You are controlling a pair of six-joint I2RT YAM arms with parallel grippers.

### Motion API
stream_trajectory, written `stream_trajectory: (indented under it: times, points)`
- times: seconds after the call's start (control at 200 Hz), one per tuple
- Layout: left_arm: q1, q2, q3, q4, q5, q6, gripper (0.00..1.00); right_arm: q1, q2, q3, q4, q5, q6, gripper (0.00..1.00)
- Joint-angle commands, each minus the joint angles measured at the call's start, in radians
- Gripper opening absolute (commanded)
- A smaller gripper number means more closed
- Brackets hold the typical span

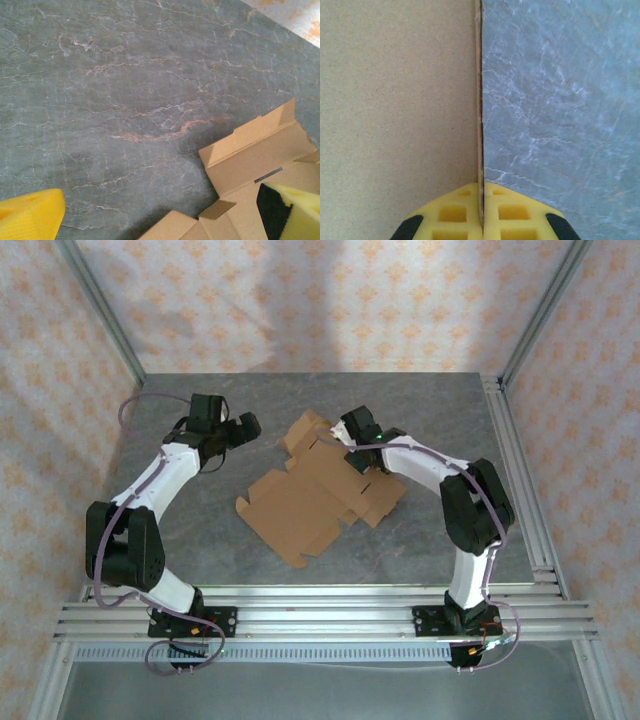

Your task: Fold the paper box

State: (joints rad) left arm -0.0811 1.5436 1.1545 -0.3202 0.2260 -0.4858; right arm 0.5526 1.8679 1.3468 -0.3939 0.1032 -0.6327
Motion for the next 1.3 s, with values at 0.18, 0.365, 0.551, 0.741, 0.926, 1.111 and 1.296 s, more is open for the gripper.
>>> stream_trajectory:
  times: [0.18, 0.365, 0.551, 0.741, 0.926, 1.111, 1.296]
  points:
    - [0.038, 0.054, 0.037, 0.051, 0.052, -0.04, 1.0, 0.026, -0.033, -0.046, 0.13, 0.146, -0.161, 0.0]
    - [0.038, 0.073, 0.053, 0.047, 0.067, -0.04, 1.0, -0.006, 0.048, 0.074, -0.118, -0.147, -0.014, 0.0]
    - [0.038, 0.051, 0.031, 0.024, 0.046, -0.018, 1.0, -0.011, 0.107, 0.091, -0.122, -0.243, 0.075, 0.01]
    - [0.04, 0.036, 0.016, 0.014, 0.035, -0.013, 1.0, -0.025, 0.156, 0.132, -0.175, -0.342, 0.11, 0.08]
    - [0.038, 0.033, 0.02, 0.005, 0.036, -0.006, 1.0, -0.049, 0.147, 0.139, -0.179, -0.397, 0.145, 0.23]
    - [0.037, 0.029, 0.017, 0.007, 0.038, -0.004, 1.0, -0.057, 0.119, 0.12, -0.161, -0.41, 0.151, 0.28]
    - [0.039, 0.021, 0.011, 0.004, 0.036, 0.0, 1.0, -0.057, 0.147, 0.124, -0.177, -0.406, 0.13, 0.26]
